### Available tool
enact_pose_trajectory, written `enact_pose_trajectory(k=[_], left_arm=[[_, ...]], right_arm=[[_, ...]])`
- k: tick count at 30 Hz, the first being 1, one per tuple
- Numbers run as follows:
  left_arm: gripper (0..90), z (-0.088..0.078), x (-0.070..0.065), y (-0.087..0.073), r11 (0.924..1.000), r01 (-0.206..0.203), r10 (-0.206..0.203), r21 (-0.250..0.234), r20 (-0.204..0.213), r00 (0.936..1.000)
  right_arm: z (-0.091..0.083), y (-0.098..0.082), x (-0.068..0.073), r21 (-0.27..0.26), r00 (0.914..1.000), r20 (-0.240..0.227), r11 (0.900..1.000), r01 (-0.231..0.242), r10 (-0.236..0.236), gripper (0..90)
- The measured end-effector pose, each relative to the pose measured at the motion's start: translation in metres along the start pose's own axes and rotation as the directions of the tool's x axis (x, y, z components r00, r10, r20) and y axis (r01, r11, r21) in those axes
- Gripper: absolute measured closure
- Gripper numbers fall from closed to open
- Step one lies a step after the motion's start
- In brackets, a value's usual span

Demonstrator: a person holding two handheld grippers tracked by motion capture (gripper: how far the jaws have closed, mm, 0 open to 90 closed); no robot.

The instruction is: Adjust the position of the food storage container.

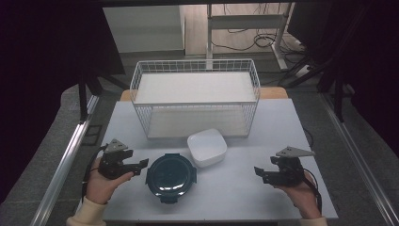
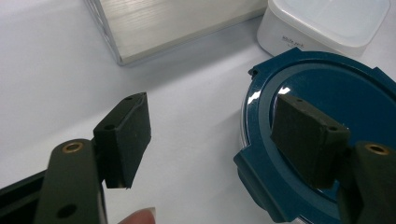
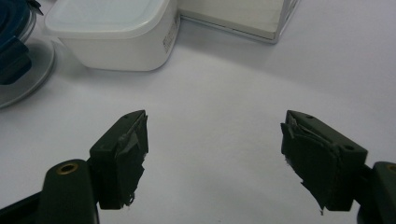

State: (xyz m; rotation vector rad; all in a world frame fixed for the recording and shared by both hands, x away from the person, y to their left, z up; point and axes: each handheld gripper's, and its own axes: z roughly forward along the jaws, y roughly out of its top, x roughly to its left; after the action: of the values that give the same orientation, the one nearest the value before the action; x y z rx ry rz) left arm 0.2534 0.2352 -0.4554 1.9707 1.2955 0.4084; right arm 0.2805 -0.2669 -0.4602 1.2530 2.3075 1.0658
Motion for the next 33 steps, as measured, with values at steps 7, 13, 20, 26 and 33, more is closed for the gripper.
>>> enact_pose_trajectory(k=[7, 13, 20, 26, 33], left_arm=[[28.5, -0.002, 0.0, 0.0, 1.0, -0.002, 0.001, -0.005, -0.002, 1.0], [28.6, -0.003, 0.0, 0.0, 1.0, 0.002, -0.002, -0.009, -0.003, 1.0], [28.8, -0.004, 0.001, 0.0, 0.9999, 0.003, -0.003, -0.012, -0.002, 1.0], [31.2, -0.007, 0.007, 0.0, 0.9998, 0.015, -0.015, -0.008, -0.001, 0.9999], [45.2, -0.002, 0.017, -0.002, 0.9995, 0.026, -0.027, 0.017, 0.043, 0.9987]], right_arm=[[0.0, 0.0, 0.001, 0.004, 1.0, -0.006, 1.0, 0.004, -0.004, 23.8], [0.001, 0.0, 0.001, 0.006, 1.0, -0.006, 1.0, 0.006, -0.006, 24.0], [0.0, 0.0, 0.001, 0.006, 1.0, -0.006, 1.0, 0.005, -0.005, 24.0], [-0.001, 0.001, 0.001, 0.001, 1.0, -0.005, 1.0, 0.007, -0.007, 24.0], [0.0, 0.0, 0.001, 0.006, 1.0, -0.003, 1.0, 0.003, -0.003, 24.0]])
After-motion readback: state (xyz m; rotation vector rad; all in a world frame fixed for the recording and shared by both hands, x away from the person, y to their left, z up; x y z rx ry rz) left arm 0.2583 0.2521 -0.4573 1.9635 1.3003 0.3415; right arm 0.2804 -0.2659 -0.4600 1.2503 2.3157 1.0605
